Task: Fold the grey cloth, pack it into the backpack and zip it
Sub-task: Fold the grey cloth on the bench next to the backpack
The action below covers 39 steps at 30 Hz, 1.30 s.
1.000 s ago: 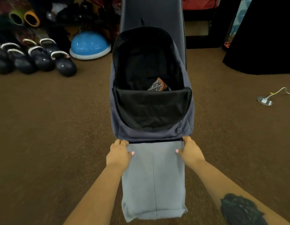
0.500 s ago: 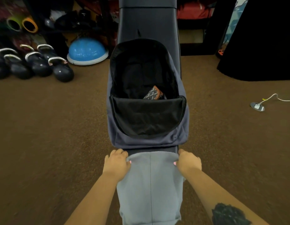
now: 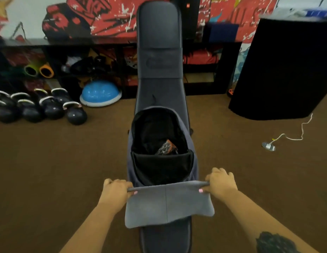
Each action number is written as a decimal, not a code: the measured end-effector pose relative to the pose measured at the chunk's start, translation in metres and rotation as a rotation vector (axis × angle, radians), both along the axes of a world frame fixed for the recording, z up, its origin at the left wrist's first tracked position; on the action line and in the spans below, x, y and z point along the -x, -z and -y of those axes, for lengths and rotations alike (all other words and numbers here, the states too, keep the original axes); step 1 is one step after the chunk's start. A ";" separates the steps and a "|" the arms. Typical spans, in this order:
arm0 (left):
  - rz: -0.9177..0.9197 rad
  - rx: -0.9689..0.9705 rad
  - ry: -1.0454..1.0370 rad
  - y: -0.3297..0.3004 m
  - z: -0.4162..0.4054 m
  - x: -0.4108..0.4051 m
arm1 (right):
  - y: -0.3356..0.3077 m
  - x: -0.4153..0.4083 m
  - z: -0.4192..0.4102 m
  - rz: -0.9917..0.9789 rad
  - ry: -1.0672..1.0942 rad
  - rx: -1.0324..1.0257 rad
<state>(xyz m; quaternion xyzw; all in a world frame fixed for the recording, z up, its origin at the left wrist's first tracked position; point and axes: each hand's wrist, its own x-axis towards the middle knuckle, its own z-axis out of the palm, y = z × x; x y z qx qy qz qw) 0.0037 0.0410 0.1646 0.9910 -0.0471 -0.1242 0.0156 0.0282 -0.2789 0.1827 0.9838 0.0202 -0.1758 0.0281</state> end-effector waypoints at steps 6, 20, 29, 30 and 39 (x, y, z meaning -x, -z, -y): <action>0.023 -0.118 -0.041 -0.090 -0.026 0.004 | -0.108 0.003 0.019 0.035 0.006 -0.011; 0.093 0.590 -0.215 -0.294 -0.040 0.021 | -0.309 0.018 0.054 0.434 0.298 -0.829; 0.030 1.055 -0.223 -0.344 0.030 0.047 | -0.341 0.042 0.007 0.528 0.342 -0.989; 0.029 1.061 -0.199 -0.346 0.041 0.050 | -0.340 0.048 -0.001 0.509 0.344 -1.016; -0.069 1.249 -0.141 -0.334 0.104 0.068 | -0.322 0.090 -0.060 0.326 0.308 -1.353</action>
